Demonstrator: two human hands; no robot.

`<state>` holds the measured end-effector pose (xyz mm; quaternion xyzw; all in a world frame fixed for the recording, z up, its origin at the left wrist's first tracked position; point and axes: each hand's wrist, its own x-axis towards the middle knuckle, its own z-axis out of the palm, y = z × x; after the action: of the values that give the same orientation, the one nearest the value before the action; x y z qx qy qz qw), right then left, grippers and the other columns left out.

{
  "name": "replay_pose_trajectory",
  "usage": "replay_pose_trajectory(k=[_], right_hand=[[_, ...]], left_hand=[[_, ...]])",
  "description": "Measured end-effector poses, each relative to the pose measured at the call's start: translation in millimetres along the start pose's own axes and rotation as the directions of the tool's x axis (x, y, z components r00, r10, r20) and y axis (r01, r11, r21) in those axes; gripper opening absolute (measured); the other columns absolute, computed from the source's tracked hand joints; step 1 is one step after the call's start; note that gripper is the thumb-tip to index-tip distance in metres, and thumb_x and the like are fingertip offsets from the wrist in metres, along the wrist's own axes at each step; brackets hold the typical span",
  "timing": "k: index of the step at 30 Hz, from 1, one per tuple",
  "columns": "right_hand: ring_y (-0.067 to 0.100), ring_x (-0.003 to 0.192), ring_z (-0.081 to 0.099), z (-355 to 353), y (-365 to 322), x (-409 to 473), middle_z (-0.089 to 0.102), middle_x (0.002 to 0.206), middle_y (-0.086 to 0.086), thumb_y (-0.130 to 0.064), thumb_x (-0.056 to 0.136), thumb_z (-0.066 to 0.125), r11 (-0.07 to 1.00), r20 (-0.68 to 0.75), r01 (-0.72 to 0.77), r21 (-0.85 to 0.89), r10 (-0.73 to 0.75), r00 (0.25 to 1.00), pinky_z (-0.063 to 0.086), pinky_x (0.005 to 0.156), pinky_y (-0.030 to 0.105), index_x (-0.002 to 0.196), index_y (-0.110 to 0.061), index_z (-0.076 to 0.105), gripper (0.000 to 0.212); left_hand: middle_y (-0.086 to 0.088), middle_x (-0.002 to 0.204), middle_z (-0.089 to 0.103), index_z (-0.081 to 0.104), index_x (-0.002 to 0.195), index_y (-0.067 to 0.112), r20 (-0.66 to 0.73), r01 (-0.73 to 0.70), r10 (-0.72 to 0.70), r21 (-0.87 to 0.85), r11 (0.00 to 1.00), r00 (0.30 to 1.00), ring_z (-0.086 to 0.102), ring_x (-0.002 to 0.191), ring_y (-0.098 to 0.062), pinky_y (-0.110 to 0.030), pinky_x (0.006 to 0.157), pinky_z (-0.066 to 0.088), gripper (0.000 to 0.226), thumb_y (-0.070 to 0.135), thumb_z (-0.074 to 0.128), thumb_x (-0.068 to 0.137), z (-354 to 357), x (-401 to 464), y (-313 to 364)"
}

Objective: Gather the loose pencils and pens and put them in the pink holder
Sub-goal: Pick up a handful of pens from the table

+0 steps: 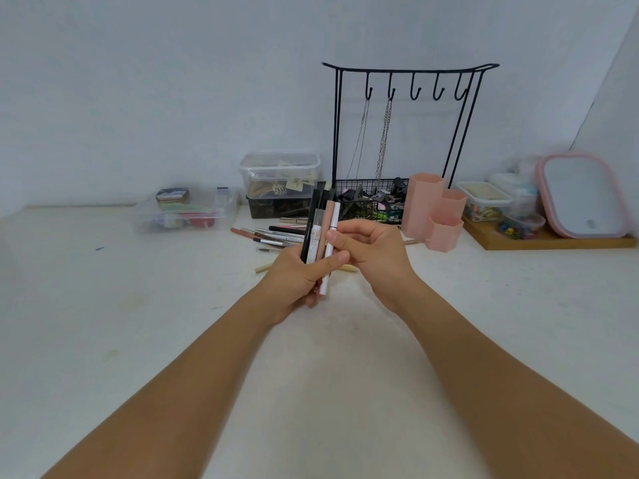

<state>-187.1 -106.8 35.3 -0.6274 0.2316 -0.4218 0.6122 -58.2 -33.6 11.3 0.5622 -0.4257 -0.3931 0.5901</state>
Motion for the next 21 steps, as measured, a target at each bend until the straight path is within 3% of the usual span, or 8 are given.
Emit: replay_pose_trajectory(k=[5, 8, 10, 13, 15, 17, 21], right_hand=[[0.01, 0.059, 0.07, -1, -1, -2, 0.076, 0.068, 0.0, 0.0, 0.083, 0.077, 0.999, 0.017, 0.039, 0.002, -0.039, 0.999, 0.057, 0.06, 0.022, 0.087, -0.01, 0.076, 0.011], [0.009, 0.06, 0.069, 1, 1, 0, 0.075, 0.071, 0.001, -0.001, 0.09, 0.071, 0.996, 0.042, 0.082, -0.022, -0.081, 0.996, 0.058, 0.062, 0.023, 0.089, -0.012, 0.076, 0.012], [0.01, 0.065, 0.066, -5, 8, 8, 0.074, 0.079, 0.003, -0.011, 0.095, 0.067, 0.98, -0.026, 0.138, -0.142, -0.143, 0.989, 0.06, 0.066, 0.028, 0.095, -0.011, 0.077, 0.01], [0.003, 0.069, 0.064, -20, 25, 18, 0.074, 0.087, -0.002, -0.02, 0.091, 0.073, 0.806, -0.038, 0.177, -0.565, -0.24, 0.97, 0.051, 0.065, 0.022, 0.097, -0.016, 0.076, 0.008], [-0.001, 0.072, 0.056, -26, 36, 19, 0.072, 0.094, -0.006, -0.024, 0.088, 0.075, 0.636, 0.028, 0.119, -0.762, -0.152, 0.988, 0.042, 0.066, 0.02, 0.103, -0.02, 0.075, 0.016], [0.005, 0.075, 0.053, -27, 41, 18, 0.071, 0.101, -0.004, -0.025, 0.089, 0.075, 0.54, 0.063, 0.088, -0.837, -0.064, 0.996, 0.038, 0.069, 0.021, 0.111, -0.019, 0.075, 0.023], [0.012, 0.078, 0.057, -26, 34, 20, 0.071, 0.093, -0.001, -0.018, 0.092, 0.071, 0.507, 0.079, 0.083, -0.858, -0.028, 0.996, 0.039, 0.068, 0.023, 0.103, -0.015, 0.078, 0.013]], left_hand=[[-0.007, 0.062, 0.06, 0.069, 0.087, 0.014, 0.051, 0.031, -0.033, 0.04, 0.999, 0.998, 0.064, 0.055, -0.021, -0.027, 0.045, 0.048, 0.013, 0.023, 0.079, 0.087, 1, -2, 3], [-0.006, 0.058, 0.056, 0.067, 0.089, 0.014, 0.026, 0.046, -0.047, 0.019, 0.999, 0.999, 0.056, 0.048, -0.017, -0.024, 0.043, 0.039, 0.014, 0.023, 0.077, 0.089, 1, -2, 3], [-0.001, 0.056, 0.052, 0.062, 0.09, 0.015, -0.041, 0.054, -0.056, -0.048, 0.997, 0.998, 0.047, 0.045, -0.013, -0.021, 0.04, 0.029, 0.019, 0.027, 0.076, 0.09, 0, 0, 3], [0.005, 0.052, 0.045, 0.055, 0.089, 0.017, -0.23, 0.054, -0.092, -0.165, 0.985, 0.969, 0.037, 0.042, -0.008, -0.019, 0.035, 0.023, 0.021, 0.027, 0.073, 0.092, -5, 7, 4], [0.008, 0.048, 0.042, 0.055, 0.089, 0.016, -0.352, 0.046, -0.111, -0.186, 0.981, 0.929, 0.033, 0.039, -0.006, -0.019, 0.035, 0.024, 0.018, 0.025, 0.071, 0.094, -13, 12, 4], [0.009, 0.046, 0.041, 0.055, 0.09, 0.016, -0.417, 0.046, -0.117, -0.177, 0.983, 0.901, 0.031, 0.038, -0.006, -0.02, 0.035, 0.024, 0.017, 0.024, 0.07, 0.094, -20, 14, 4], [0.007, 0.047, 0.042, 0.054, 0.088, 0.015, -0.438, 0.065, -0.121, -0.14, 0.988, 0.891, 0.035, 0.04, -0.009, -0.021, 0.035, 0.026, 0.019, 0.025, 0.07, 0.093, -22, 15, 0]])
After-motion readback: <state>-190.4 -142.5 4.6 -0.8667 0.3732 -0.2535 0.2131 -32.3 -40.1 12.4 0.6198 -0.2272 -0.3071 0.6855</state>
